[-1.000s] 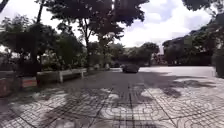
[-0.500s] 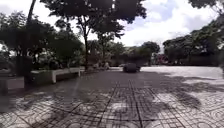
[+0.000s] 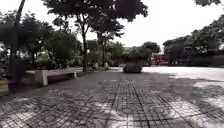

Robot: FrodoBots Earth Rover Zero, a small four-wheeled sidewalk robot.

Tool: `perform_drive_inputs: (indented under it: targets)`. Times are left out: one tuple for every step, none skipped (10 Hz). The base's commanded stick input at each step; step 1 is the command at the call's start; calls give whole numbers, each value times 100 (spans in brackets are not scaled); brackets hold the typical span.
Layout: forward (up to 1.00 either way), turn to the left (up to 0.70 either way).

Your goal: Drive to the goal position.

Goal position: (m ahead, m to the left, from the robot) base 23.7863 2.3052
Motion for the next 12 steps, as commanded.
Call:
perform_drive_inputs:
  targets:
    - [100, 0]
    - [100, 0]
    - [100, 0]
    - [100, 0]
    - [100, 0]
    - [100, 0]
    - [100, 0]
    - [100, 0]
    - [100, 0]
    - [100, 0]
    - [100, 0]
    - [100, 0]
